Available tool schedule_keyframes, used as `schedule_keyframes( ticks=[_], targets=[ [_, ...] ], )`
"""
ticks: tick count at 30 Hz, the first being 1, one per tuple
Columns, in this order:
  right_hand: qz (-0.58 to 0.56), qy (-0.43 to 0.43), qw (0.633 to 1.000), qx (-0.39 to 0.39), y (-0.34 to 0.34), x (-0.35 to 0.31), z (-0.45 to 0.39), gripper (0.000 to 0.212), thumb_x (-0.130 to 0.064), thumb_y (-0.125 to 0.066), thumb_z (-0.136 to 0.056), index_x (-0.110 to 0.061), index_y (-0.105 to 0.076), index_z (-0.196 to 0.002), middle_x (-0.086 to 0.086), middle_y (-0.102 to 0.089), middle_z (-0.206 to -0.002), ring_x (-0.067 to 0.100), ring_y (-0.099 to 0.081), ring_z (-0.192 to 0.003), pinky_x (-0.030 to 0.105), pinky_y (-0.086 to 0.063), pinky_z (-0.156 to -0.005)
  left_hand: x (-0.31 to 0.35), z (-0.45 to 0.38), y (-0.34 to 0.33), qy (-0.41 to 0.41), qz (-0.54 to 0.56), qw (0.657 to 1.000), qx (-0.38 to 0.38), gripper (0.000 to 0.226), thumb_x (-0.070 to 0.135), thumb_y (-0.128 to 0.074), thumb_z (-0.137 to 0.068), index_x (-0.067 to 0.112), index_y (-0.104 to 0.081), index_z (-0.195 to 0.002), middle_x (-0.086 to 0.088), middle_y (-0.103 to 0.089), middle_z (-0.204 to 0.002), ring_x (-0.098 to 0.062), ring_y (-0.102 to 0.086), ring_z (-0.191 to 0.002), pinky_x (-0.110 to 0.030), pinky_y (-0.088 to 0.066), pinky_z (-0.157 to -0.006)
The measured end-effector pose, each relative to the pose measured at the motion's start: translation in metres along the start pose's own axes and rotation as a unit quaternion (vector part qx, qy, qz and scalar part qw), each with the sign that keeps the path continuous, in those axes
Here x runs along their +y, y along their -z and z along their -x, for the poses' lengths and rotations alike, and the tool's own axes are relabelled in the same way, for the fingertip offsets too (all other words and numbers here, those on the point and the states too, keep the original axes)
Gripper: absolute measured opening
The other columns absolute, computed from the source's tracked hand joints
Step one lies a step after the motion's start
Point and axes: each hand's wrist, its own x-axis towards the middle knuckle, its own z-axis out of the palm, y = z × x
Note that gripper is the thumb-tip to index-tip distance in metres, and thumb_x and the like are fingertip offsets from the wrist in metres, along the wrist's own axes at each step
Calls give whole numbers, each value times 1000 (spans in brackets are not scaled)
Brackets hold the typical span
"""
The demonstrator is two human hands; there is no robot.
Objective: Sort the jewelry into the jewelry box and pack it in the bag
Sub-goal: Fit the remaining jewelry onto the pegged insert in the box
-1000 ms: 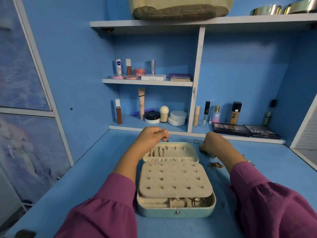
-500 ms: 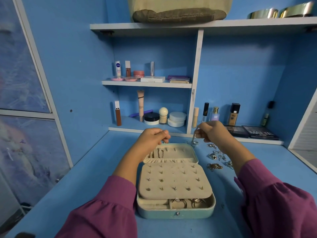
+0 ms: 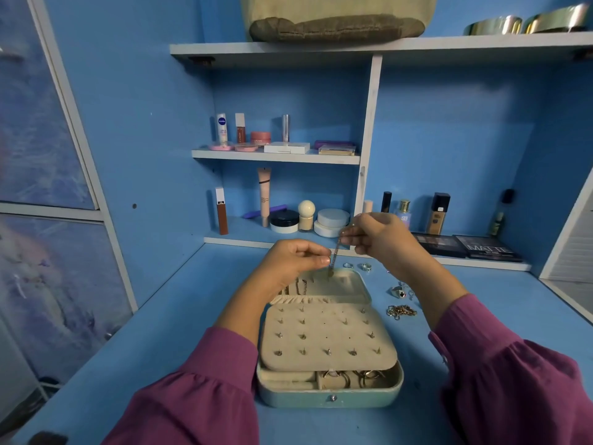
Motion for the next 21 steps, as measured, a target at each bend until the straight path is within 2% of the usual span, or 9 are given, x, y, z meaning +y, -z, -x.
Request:
schedule_keyframes(
  ticks=[2, 7, 12, 15, 18, 21],
  targets=[
    [-4, -9, 1000, -13, -4, 2, 0, 21, -14, -45, -96, -2, -60, -88, 9, -71, -78, 15, -68, -70, 26, -47, -61, -1, -1, -2, -1, -3, 1000, -9, 16, 3, -74, -77, 15, -72, -87, 3, -73, -87, -6, -68, -86, -18, -51, -85],
    [-23, -27, 999, -27, -9, 6, 1, 19, -14, -43, -97, -3, -57, -90, 8, -72, -78, 14, -64, -63, 24, -42, -54, -5, -3, -2, -3, -26, 1000, -14, 10, 0, -71, -80, 9, -69, -81, 2, -71, -78, -6, -66, -76, -18, -52, -80],
    [3, -39, 998, -40, -8, 11, 2, 16, -16, -43, -96, -4, -54, -93, 9, -73, -80, 13, -61, -62, 26, -38, -55, -2, -2, -3, -5, 18, 1000, -11, 14, 1, -71, -81, 9, -68, -92, -8, -72, -90, -11, -68, -84, -16, -52, -81],
    [-7, -47, 997, -55, -9, 13, 2, 14, -15, -45, -96, -5, -54, -92, 9, -72, -80, 13, -60, -62, 26, -39, -55, -2, -1, -5, -9, 1, 1000, -13, 12, 2, -72, -79, 12, -70, -86, -3, -72, -84, -6, -67, -79, -15, -51, -78],
    [-2, -39, 998, -59, -9, 14, 2, 11, -16, -52, -94, -7, -56, -88, 5, -68, -72, 13, -53, -61, 24, -38, -54, -4, -2, -4, -14, -15, 1000, 7, 6, 5, -72, -81, 11, -71, -81, 1, -72, -77, -3, -66, -74, -17, -51, -77],
    [81, -23, 994, -63, -4, 14, 2, 10, -19, -66, -87, -10, -63, -87, -1, -61, -66, 10, -48, -60, 20, -38, -54, -3, -2, 2, -17, -33, 999, 19, 4, 13, -72, -82, 10, -73, -83, 1, -73, -79, -3, -67, -79, -17, -50, -81]
  ],
)
